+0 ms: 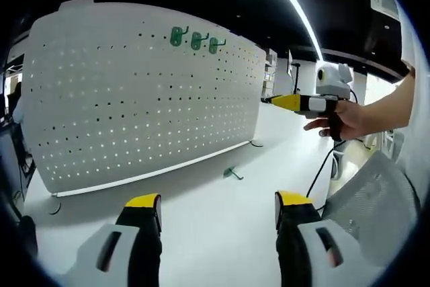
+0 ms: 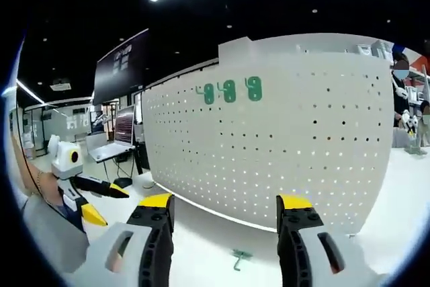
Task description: Insert the hook assembly into the mounting plate slot until the hook locks in place.
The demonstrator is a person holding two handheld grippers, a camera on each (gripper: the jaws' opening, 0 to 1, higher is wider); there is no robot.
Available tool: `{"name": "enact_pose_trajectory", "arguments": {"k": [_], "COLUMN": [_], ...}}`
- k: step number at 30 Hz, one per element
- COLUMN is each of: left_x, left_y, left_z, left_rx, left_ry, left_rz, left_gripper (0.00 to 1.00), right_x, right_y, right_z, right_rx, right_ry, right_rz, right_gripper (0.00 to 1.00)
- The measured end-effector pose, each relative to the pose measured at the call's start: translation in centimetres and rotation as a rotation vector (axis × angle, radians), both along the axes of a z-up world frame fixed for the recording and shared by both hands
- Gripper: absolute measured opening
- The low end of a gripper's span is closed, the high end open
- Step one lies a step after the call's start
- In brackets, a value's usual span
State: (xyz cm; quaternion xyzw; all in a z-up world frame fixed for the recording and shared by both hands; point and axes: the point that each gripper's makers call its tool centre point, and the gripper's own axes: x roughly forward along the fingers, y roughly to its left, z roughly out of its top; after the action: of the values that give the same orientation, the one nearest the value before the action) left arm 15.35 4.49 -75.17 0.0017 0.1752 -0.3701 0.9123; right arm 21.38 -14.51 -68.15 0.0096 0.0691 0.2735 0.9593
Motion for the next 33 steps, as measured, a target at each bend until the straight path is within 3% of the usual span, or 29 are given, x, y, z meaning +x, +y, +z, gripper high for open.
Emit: {"name": "enact_pose_trajectory", "arguments": {"k": [33], "left_x": [0.1], "left_y": [0.2], "left_z": [-0.2], "left_rx": [-0.001], "left_ry": [0.01], "left_rz": [0.007], "left_gripper": [0.71], "right_x": [-4.2], "right_y": [-1.6], "right_z": [-4.8], "right_rx": [-0.023], "right_ry": [0.143], "right_rz": [0.03], "right_gripper": [0.63]}}
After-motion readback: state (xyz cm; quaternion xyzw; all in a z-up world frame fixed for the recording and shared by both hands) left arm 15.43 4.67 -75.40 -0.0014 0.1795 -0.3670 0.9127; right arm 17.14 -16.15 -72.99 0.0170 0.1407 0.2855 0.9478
